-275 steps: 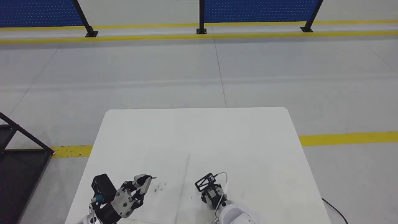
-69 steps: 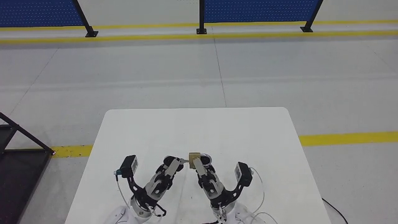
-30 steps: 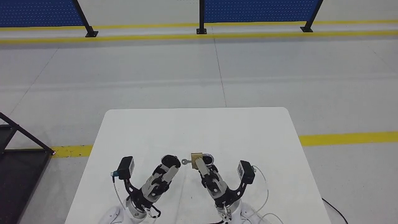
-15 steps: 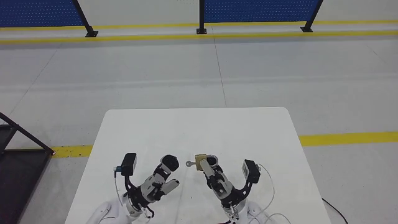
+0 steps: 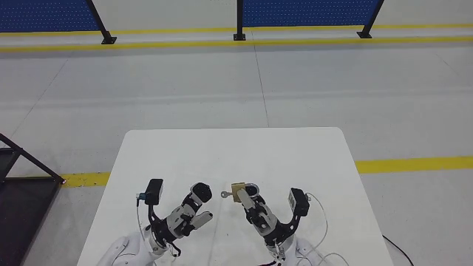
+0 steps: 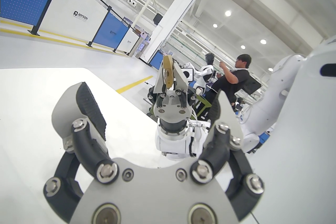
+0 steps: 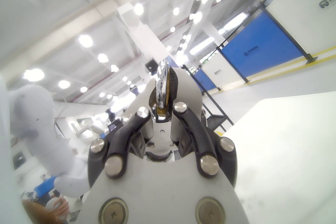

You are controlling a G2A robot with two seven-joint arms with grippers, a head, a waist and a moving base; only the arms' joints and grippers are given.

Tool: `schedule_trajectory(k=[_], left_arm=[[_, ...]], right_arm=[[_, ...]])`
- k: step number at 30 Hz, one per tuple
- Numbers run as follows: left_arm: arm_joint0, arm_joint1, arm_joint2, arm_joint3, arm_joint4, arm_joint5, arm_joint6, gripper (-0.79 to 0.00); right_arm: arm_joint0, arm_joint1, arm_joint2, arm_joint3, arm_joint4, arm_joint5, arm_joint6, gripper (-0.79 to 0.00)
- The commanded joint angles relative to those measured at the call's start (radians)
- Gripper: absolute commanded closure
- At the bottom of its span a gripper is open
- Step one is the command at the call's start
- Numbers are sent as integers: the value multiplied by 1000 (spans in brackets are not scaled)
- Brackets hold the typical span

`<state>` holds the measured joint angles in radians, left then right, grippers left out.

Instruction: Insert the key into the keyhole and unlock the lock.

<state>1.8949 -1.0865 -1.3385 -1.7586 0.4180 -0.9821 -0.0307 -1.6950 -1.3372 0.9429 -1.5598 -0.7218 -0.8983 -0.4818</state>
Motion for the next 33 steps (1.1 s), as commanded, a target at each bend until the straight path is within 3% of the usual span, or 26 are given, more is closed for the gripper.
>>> schedule_trajectory(k=[1,2,5,14,33], left_arm=[[-11,0,1,11,-22,-7,-1,-613],[-18,1,3,17,-35,-15,-5,-486],[-34,3,13,33,-60,-30,-32,-400],[-69,10,47,41,-107,-30,-89,-354],[-84,15,70,50,-92,-30,-88,-108]], right_arm=[[-1,2,2,-3,15,-6,19,0],[-2,3,4,-4,21,-6,27,0],[-3,5,6,-8,41,-9,52,0],[4,5,-5,-12,58,13,96,0],[7,1,-13,-6,60,42,91,0]])
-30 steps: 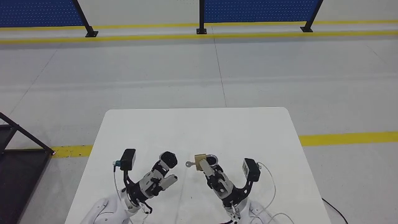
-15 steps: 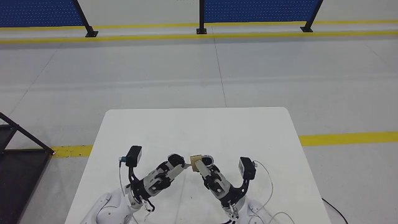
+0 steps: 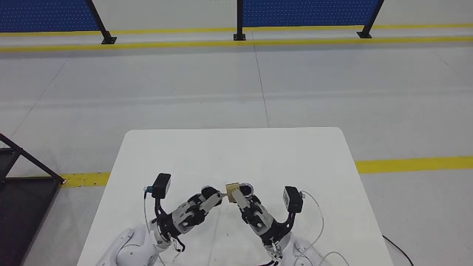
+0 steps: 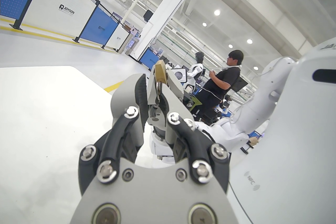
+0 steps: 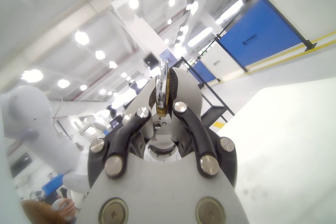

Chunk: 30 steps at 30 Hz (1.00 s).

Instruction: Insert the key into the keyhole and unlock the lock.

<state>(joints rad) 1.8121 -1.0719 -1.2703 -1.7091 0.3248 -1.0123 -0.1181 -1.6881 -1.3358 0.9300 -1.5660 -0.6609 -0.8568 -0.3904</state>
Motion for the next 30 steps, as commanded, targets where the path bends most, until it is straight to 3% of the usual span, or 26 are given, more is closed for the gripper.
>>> schedule_trajectory(k=[1,7,30], left_arm=[[-2,1,2,1,1,0,1,-92],[-5,2,5,3,3,0,3,0],[6,-4,-2,-25,138,42,70,0]], right_arm=[[0,0,0,1,-2,1,-1,0],[-6,0,-2,1,-11,1,-6,0],[-13,0,-9,0,-23,16,-3,0]])
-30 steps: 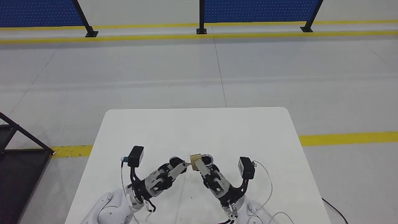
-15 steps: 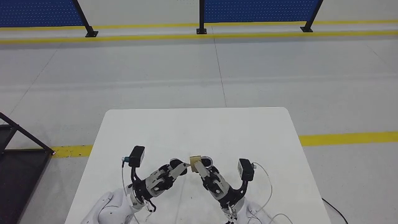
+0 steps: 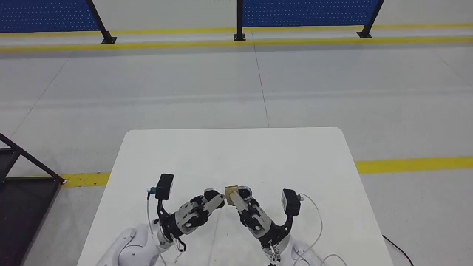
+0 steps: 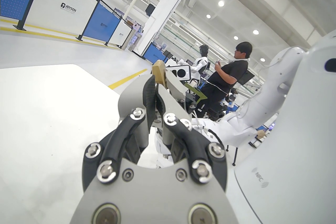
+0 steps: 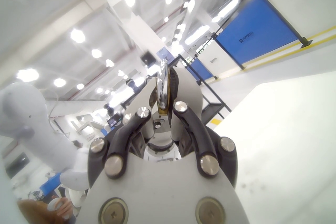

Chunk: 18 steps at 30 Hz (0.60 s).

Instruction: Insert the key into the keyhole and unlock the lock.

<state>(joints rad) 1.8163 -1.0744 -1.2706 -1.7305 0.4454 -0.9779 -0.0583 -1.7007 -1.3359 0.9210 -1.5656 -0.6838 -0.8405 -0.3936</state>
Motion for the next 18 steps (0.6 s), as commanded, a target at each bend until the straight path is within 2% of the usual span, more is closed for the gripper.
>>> schedule_trajectory(k=[1,18], left_arm=[[4,-2,-3,-8,36,15,20,0],[41,-22,-15,-43,350,96,256,0]], right_arm=[[0,0,0,0,0,3,1,0],[-1,3,6,-6,37,16,19,0]])
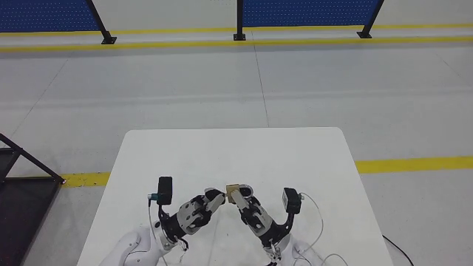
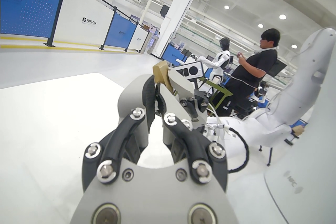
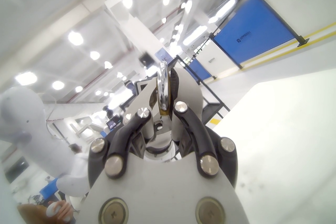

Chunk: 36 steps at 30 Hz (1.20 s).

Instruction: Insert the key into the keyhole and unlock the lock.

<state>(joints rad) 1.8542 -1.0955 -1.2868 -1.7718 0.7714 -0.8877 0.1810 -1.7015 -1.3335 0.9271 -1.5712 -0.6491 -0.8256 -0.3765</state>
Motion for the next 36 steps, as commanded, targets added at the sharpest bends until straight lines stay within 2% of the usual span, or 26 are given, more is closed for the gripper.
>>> schedule_trajectory(k=[1,10,36], left_arm=[[6,-2,4,-5,36,2,33,0],[22,-8,6,-16,174,52,136,0],[52,-14,37,-44,573,324,399,0]], right_arm=[[0,0,0,-1,4,3,4,0],[2,1,1,-5,26,14,27,0],[-1,5,9,-16,63,31,55,0]])
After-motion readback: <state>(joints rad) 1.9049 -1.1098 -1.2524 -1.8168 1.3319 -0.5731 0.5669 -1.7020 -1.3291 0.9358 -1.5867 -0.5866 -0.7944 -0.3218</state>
